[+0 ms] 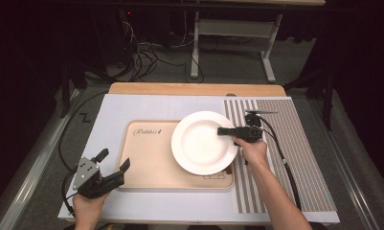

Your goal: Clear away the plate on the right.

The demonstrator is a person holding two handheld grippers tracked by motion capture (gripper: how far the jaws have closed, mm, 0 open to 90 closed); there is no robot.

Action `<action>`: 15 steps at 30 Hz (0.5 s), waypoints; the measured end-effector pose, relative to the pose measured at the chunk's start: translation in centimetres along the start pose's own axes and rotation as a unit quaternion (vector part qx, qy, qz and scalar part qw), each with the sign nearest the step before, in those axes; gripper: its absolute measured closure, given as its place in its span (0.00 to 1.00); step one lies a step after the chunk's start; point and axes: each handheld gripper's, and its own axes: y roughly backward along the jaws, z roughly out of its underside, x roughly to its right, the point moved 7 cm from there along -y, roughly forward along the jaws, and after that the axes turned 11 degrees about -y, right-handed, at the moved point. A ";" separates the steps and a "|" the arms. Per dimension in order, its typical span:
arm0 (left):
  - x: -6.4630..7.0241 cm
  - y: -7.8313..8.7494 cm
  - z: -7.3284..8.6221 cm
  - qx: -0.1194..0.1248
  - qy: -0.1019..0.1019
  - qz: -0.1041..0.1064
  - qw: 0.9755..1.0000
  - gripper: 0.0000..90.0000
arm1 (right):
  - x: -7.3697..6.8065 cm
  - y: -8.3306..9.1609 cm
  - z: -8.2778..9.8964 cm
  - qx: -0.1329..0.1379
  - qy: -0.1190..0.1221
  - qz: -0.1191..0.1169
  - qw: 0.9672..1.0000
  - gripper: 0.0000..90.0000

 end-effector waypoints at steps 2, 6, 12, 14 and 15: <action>0.0 0.0 0.0 0.000 0.000 0.000 1.000 0.22 | -0.3 -0.5 0.0 -0.001 0.003 0.000 1.000 0.92; 0.0 0.0 0.0 0.001 0.001 0.000 1.000 0.22 | -0.9 -1.5 0.0 -0.006 0.001 -0.002 1.000 0.92; -0.1 0.0 0.0 0.001 0.001 0.000 1.000 0.22 | -1.9 -3.1 -0.1 -0.015 0.007 0.000 1.000 0.91; -0.1 0.1 0.0 0.002 0.001 0.000 1.000 0.22 | -2.1 -3.8 -0.1 -0.019 0.006 -0.001 1.000 0.91; -0.1 0.1 0.0 0.002 0.001 0.000 1.000 0.22 | -2.2 -4.0 0.0 -0.020 0.005 -0.001 1.000 0.91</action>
